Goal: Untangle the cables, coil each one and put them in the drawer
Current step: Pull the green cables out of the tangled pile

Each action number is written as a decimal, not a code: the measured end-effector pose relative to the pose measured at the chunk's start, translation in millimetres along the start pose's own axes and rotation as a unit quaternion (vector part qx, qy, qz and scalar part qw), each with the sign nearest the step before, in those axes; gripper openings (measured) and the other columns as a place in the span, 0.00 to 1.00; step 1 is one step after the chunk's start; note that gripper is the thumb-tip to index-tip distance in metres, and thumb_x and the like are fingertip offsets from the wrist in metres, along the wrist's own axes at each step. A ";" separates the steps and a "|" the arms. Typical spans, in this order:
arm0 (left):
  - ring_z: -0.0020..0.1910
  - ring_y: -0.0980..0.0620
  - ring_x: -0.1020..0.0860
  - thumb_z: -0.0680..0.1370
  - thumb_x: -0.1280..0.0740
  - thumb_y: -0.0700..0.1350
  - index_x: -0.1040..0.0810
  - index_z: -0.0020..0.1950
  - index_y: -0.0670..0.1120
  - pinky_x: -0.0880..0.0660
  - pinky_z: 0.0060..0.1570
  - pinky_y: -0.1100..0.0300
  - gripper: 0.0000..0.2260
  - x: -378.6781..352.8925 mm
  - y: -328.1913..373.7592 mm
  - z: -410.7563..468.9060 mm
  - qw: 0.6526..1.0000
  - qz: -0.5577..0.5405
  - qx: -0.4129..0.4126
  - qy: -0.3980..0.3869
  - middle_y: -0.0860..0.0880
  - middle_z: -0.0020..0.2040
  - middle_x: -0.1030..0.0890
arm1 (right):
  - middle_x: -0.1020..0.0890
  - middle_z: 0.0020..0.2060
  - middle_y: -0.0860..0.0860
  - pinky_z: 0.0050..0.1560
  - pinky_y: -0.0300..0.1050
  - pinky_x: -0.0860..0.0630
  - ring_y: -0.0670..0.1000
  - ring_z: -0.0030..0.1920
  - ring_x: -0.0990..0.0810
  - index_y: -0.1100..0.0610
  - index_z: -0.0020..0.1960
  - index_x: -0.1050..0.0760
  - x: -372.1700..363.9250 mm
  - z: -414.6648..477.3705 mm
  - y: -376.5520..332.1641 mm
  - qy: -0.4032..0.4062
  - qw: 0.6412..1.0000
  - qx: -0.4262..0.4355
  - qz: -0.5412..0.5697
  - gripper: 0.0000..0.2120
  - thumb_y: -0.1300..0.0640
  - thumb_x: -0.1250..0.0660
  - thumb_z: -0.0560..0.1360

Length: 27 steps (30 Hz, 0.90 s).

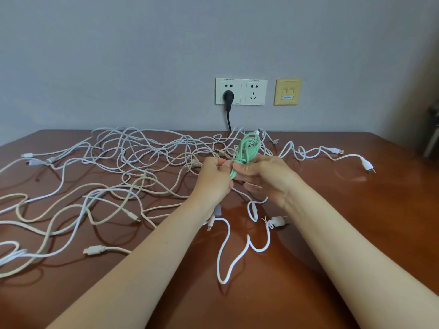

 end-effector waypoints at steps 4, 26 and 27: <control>0.24 0.55 0.34 0.82 0.46 0.41 0.33 0.43 0.45 0.37 0.27 0.63 0.08 -1.5 2.1 -0.5 1.000 0.000 -0.008 -0.008 0.46 0.31 0.30 | 0.17 0.33 0.48 0.47 0.41 0.31 0.43 0.34 0.19 0.54 0.37 0.24 1.9 -1.0 -3.4 0.003 0.999 -0.014 0.040 0.10 0.68 0.31 0.69; 0.42 0.48 0.23 0.81 0.42 0.43 0.27 0.43 0.56 0.31 0.37 0.60 0.10 15.0 20.1 -3.0 0.994 0.052 -0.082 -0.056 0.54 0.44 0.23 | 0.19 0.38 0.48 0.38 0.37 0.29 0.44 0.37 0.23 0.54 0.43 0.23 0.9 6.5 0.6 0.062 0.979 0.030 0.193 0.02 0.60 0.32 0.73; 0.45 0.50 0.23 0.81 0.41 0.42 0.27 0.44 0.55 0.31 0.38 0.61 0.10 15.9 21.2 -3.9 0.995 0.042 -0.082 -0.050 0.53 0.44 0.23 | 0.18 0.36 0.47 0.39 0.37 0.29 0.44 0.37 0.22 0.54 0.42 0.23 -1.0 4.2 -1.3 0.054 0.978 0.036 0.199 0.03 0.60 0.33 0.74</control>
Point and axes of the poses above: each hand's wrist, its own z-axis towards the middle knuckle, its own x-axis out of the back of the hand, y = z × x, the point moved 2 cm from there along z, towards the middle knuckle
